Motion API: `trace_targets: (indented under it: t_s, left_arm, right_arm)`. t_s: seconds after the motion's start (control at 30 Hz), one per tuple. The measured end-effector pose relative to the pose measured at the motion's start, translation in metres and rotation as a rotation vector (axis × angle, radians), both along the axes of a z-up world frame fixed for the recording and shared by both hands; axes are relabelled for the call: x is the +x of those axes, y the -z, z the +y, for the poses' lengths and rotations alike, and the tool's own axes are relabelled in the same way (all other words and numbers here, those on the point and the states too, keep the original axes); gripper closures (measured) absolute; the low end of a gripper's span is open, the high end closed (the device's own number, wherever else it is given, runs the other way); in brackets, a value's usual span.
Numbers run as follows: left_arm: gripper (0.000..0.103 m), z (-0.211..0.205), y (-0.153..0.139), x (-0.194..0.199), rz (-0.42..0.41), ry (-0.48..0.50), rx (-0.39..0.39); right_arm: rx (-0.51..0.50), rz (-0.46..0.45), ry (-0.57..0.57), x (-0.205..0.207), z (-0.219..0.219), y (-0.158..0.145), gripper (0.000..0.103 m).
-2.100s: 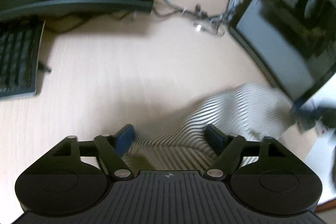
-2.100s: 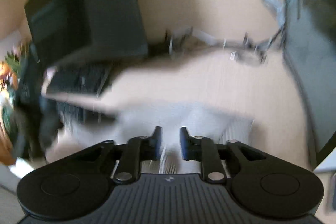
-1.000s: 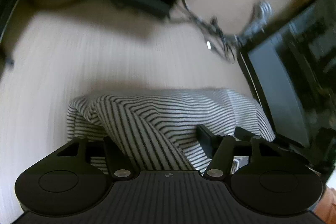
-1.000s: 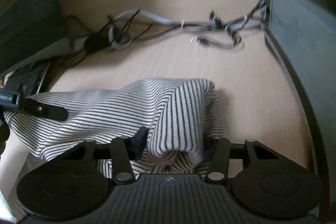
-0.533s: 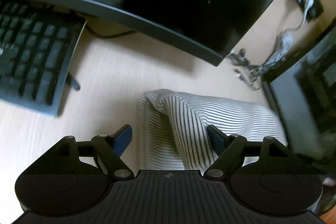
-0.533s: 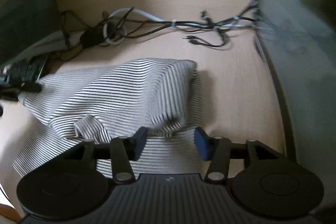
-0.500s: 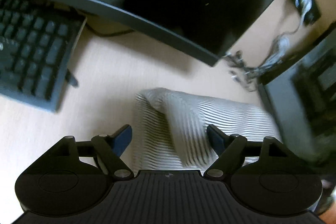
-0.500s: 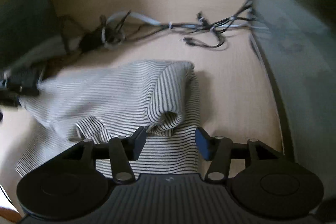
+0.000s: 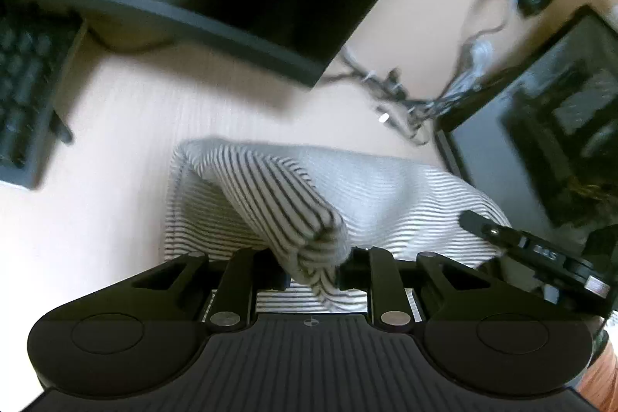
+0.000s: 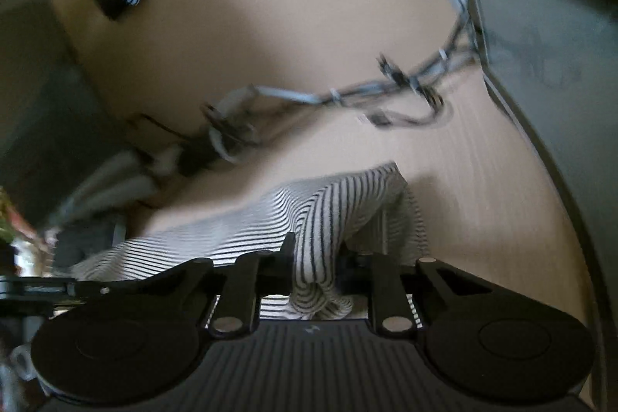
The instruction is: Fold clothes
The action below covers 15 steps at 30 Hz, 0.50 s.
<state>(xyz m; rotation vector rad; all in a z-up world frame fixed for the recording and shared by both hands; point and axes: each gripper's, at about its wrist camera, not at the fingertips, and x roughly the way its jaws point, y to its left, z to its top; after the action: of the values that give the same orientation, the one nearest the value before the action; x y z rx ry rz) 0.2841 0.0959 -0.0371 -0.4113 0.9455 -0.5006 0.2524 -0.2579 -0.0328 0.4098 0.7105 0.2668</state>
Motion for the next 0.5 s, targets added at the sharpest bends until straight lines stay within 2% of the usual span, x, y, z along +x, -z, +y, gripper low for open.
trace_targets:
  t_s: [0.1,0.13,0.23,0.33,0.4,0.43,0.5]
  left_arm:
    - [0.081,0.011,-0.020,-0.026,-0.043,0.028,-0.026]
    - [0.079,0.011,-0.014,-0.031,-0.031,0.034,-0.014]
    - [0.075,0.010,0.001,-0.047,0.005,0.051,0.023]
    - [0.072,0.016,0.006,-0.051,0.014,0.029,0.060]
    - [0.071,0.020,0.010,-0.053,0.019,0.014,0.084]
    - [0.063,0.022,0.011,-0.055,0.022,0.007,0.096]
    - [0.054,0.026,0.015,-0.057,0.028,-0.008,0.120]
  right_arm:
    - [0.016,-0.035,-0.034,-0.031,-0.004,-0.018,0.086]
    - [-0.001,-0.030,-0.043,-0.037,-0.004,-0.015,0.086]
    - [-0.081,0.039,-0.041,-0.043,0.002,0.012,0.086]
    - [-0.154,0.124,-0.025,-0.042,0.007,0.047,0.084]
    - [-0.172,0.117,-0.033,-0.047,0.008,0.050,0.082]
    - [-0.186,0.115,-0.040,-0.049,0.007,0.047,0.081]
    - [-0.204,0.119,-0.046,-0.051,0.002,0.042,0.070]
